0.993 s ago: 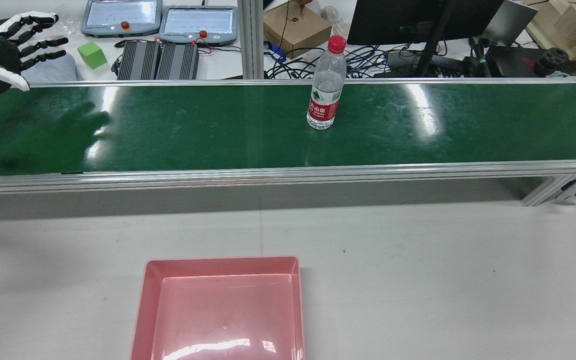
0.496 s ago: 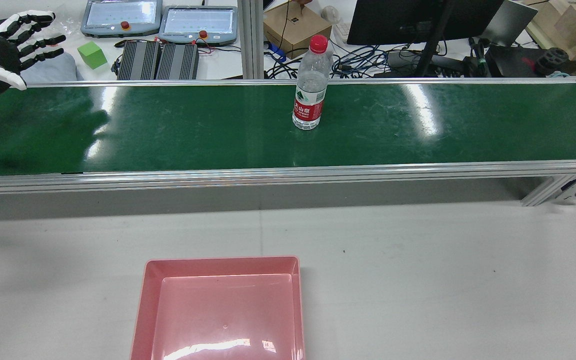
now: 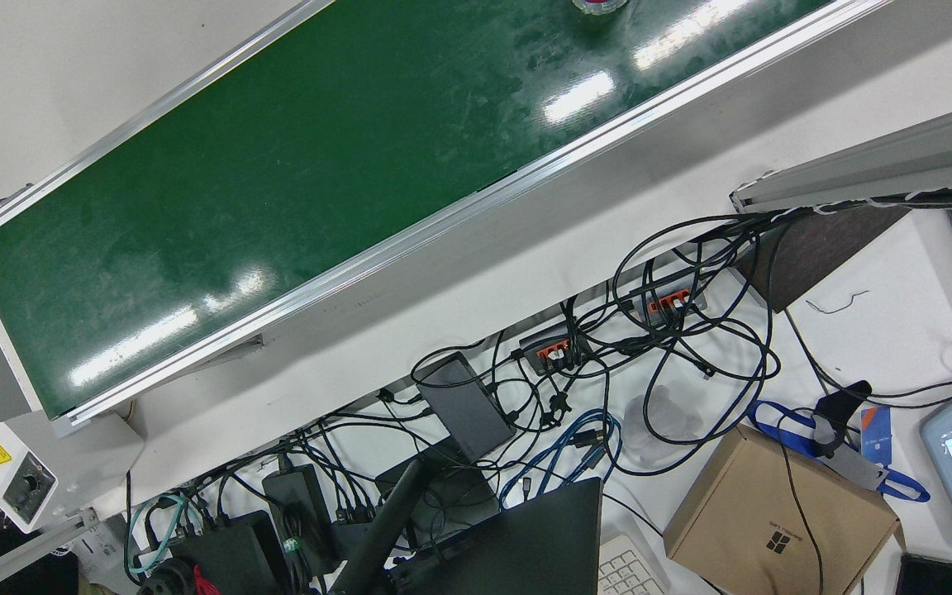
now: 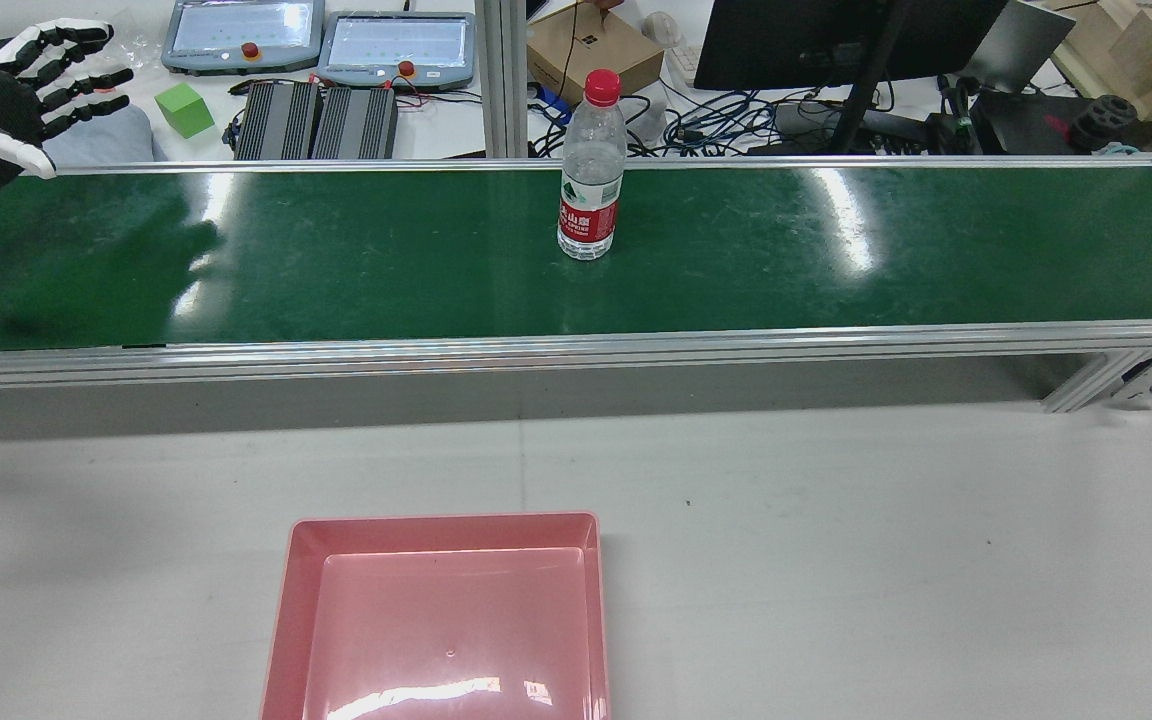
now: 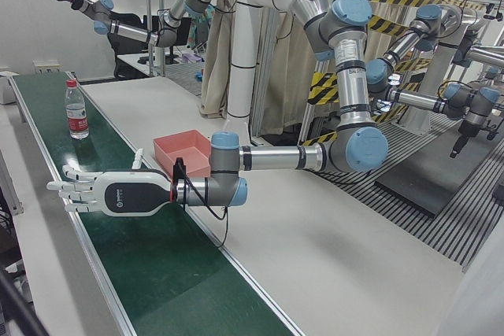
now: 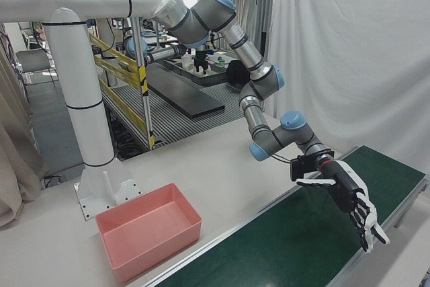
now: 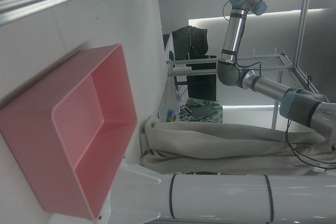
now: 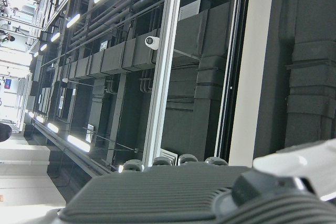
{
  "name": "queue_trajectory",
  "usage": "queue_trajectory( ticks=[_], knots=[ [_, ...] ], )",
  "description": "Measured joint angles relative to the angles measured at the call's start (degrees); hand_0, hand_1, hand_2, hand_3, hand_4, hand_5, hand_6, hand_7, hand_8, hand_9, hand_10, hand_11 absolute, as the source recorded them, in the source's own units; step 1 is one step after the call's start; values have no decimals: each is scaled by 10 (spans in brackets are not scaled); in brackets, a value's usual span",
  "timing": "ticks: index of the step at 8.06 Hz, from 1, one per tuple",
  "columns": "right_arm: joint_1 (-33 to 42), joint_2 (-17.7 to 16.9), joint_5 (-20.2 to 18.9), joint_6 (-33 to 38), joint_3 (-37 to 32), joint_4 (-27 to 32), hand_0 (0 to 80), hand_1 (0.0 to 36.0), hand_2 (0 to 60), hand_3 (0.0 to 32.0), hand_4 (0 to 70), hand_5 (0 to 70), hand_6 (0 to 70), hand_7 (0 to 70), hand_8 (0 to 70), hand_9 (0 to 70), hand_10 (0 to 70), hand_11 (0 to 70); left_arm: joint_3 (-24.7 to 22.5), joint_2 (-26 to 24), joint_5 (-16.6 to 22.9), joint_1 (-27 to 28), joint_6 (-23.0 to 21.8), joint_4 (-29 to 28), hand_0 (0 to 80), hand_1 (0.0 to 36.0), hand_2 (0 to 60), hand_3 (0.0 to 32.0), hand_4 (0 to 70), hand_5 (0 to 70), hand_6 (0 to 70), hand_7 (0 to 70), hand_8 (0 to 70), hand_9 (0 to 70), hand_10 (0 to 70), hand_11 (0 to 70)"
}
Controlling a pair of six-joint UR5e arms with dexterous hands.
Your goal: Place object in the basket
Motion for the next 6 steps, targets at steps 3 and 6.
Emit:
queue_trajectory(
  ticks=[3, 6],
  knots=[
    [0, 0, 0, 0, 0, 0, 0, 0, 0, 0, 0, 0, 0, 0, 0, 0, 0, 0, -2, -1, -1, 0, -1, 1, 572, 47, 0, 90, 36, 321, 63, 53, 144, 142, 87, 139],
    [0, 0, 0, 0, 0, 0, 0, 0, 0, 0, 0, 0, 0, 0, 0, 0, 0, 0, -35, 4, -3, 4, 2, 17, 580, 34, 0, 116, 18, 305, 49, 55, 130, 124, 103, 164]
  ],
)
